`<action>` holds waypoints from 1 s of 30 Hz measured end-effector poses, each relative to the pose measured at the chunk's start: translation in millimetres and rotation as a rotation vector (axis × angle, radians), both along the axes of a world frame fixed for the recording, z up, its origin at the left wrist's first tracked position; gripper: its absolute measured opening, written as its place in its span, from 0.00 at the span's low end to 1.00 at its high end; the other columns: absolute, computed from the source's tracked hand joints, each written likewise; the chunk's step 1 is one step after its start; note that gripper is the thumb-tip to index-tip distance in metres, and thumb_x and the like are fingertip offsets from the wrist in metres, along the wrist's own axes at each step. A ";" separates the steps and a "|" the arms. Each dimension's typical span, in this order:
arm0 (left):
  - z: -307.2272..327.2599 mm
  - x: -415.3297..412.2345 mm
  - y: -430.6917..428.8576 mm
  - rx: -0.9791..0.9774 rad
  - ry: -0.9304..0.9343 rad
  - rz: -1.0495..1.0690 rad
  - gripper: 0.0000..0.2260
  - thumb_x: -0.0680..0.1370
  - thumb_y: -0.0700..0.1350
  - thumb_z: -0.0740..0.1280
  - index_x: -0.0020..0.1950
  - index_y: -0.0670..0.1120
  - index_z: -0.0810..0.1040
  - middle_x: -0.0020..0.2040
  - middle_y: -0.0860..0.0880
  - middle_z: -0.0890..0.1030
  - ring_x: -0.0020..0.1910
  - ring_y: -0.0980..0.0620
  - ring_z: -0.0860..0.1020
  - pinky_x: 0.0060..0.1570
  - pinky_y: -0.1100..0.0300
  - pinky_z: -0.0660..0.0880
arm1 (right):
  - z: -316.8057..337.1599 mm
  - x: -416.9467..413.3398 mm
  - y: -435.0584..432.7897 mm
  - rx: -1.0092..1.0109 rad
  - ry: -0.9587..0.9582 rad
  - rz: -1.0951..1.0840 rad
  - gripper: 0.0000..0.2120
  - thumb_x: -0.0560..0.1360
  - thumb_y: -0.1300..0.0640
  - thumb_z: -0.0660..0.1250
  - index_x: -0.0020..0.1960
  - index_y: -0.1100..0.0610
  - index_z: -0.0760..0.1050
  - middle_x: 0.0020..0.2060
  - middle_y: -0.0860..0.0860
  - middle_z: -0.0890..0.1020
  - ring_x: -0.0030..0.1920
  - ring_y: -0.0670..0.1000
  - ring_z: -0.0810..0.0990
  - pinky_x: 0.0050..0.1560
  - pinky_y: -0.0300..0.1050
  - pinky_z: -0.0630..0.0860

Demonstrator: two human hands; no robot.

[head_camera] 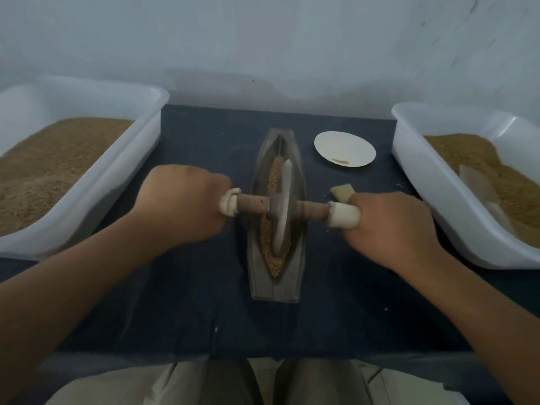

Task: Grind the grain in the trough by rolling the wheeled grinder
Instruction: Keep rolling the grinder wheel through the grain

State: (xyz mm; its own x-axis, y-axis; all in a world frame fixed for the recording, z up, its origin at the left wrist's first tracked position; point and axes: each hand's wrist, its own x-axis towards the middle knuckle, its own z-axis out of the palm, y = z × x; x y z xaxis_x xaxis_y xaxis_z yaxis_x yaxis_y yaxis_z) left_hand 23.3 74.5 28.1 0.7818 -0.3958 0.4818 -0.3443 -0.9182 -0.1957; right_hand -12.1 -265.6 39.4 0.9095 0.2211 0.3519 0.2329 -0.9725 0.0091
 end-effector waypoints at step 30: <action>10.4 76.2 -26.7 -0.105 0.250 0.213 0.24 0.72 0.71 0.56 0.36 0.51 0.73 0.37 0.53 0.77 0.35 0.46 0.73 0.37 0.55 0.71 | 27.9 97.1 17.3 -0.064 0.054 -0.059 0.14 0.72 0.44 0.70 0.34 0.50 0.70 0.29 0.47 0.74 0.30 0.50 0.71 0.31 0.45 0.69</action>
